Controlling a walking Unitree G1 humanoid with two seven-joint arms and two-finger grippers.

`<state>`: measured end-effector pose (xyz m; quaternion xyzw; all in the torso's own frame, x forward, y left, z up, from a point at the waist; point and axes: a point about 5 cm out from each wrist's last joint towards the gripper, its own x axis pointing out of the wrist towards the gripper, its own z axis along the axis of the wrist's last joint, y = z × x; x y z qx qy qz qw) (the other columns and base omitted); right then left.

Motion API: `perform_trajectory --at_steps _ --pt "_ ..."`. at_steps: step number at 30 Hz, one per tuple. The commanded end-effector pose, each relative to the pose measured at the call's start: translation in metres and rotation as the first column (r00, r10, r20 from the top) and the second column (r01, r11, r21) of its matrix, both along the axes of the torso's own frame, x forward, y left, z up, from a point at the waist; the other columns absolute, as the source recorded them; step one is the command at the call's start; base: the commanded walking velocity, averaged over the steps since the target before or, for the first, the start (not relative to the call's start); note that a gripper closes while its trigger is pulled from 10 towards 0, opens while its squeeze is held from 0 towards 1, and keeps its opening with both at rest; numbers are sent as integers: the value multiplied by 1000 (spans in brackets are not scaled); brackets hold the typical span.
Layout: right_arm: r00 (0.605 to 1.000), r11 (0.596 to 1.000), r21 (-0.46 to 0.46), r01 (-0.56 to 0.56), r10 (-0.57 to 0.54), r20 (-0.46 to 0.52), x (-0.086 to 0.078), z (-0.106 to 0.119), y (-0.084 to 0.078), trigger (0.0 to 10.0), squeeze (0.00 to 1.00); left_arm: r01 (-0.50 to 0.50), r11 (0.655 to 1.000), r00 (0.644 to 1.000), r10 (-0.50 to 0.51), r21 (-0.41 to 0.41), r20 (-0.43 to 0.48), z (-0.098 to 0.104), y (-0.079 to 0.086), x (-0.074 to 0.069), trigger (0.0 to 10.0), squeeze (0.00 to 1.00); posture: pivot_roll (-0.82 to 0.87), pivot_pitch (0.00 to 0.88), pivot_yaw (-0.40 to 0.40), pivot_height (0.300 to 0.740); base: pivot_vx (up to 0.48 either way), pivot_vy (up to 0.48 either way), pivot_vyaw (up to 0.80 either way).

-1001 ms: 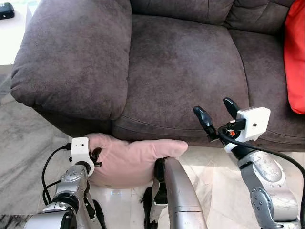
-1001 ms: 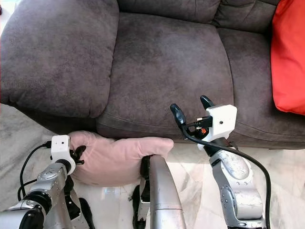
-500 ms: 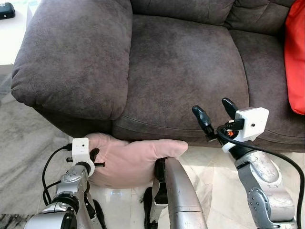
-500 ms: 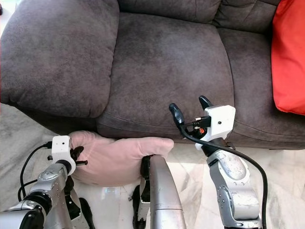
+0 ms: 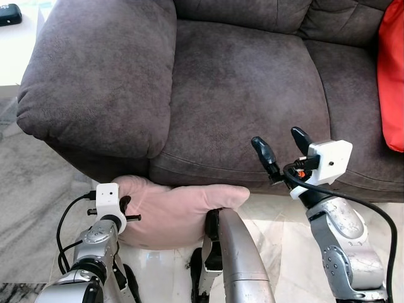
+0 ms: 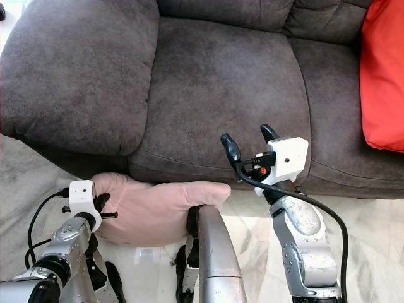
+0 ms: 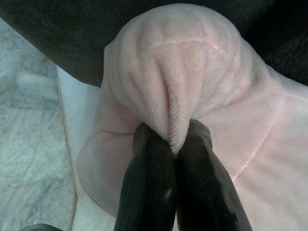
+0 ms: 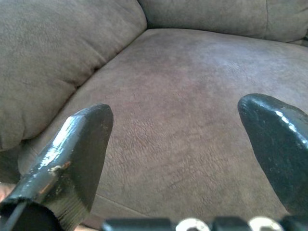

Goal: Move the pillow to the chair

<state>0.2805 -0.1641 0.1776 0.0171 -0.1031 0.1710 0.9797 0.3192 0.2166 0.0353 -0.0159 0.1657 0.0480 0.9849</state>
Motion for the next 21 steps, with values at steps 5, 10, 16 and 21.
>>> perform_trajectory --at_steps 5,10,16,21 --pt "1000 1000 2 19 -19 -15 -2 -7 -3 10000 0 -8 1000 1000 8 -23 -7 -11 -5 -9 5804 0 -120 314 -214 514 0 0 0" --pt "1000 1000 4 18 -18 -12 0 -7 -2 10000 0 -14 1000 1000 14 -16 -5 -10 -5 -9 4471 0 -117 312 -211 514 0 0 0" --pt "1000 1000 6 17 -17 -15 0 -9 -1 10000 0 -60 998 995 60 -5 78 -2 -6 -6 10000 0 -106 312 -208 514 0 0 0" --pt "1000 1000 10 13 -13 -18 1 -10 2 10000 0 -37 999 994 39 -20 103 -4 -19 -8 10000 0 -102 313 -207 514 0 0 0"
